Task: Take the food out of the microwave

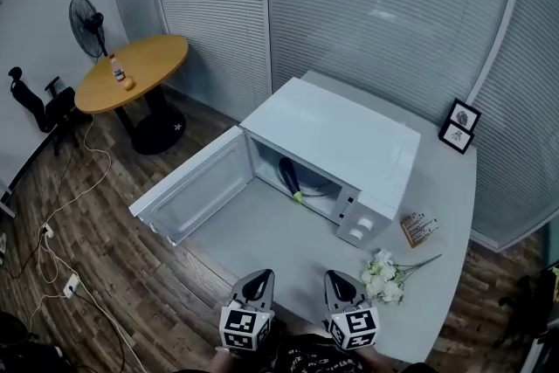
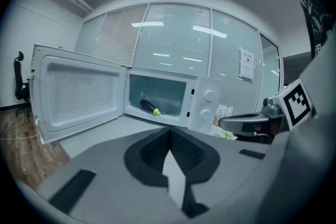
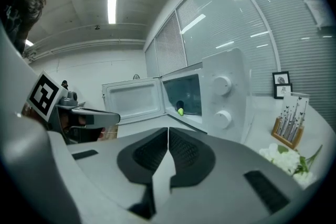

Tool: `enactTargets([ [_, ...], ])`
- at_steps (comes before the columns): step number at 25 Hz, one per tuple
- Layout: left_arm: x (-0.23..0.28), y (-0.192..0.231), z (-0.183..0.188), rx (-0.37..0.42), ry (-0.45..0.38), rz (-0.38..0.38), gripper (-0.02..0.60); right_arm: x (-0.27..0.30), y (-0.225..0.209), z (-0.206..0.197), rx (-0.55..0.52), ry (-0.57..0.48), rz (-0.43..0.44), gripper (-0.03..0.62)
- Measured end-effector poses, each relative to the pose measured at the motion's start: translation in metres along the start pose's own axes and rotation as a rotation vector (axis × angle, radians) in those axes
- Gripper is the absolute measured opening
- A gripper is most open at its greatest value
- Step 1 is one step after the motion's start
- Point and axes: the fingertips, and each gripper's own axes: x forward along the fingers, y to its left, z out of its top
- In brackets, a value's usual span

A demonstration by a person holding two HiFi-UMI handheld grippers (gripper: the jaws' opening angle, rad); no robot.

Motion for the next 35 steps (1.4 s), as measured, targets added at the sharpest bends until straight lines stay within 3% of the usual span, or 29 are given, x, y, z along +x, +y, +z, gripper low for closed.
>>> enactTargets([
  [19, 0.044, 0.089, 0.018, 0.033, 0.012, -0.104, 0.008, 0.088, 0.014, 0.03, 0.013, 0.002, -0.137, 0.006],
  [29, 0.052, 0.103, 0.021, 0.028, 0.015, -0.113, 0.008, 0.119, 0.012, 0.06, -0.019, -0.008, -0.109, 0.011],
  [32, 0.054, 0.102, 0.02, 0.029, 0.024, -0.116, 0.008, 0.126, 0.009, 0.067, -0.011, -0.009, -0.096, 0.103],
  [35, 0.056, 0.101, 0.017, 0.025, 0.03, -0.116, 0.008, 0.135, 0.002, 0.072, -0.014, -0.009, -0.096, 0.126],
])
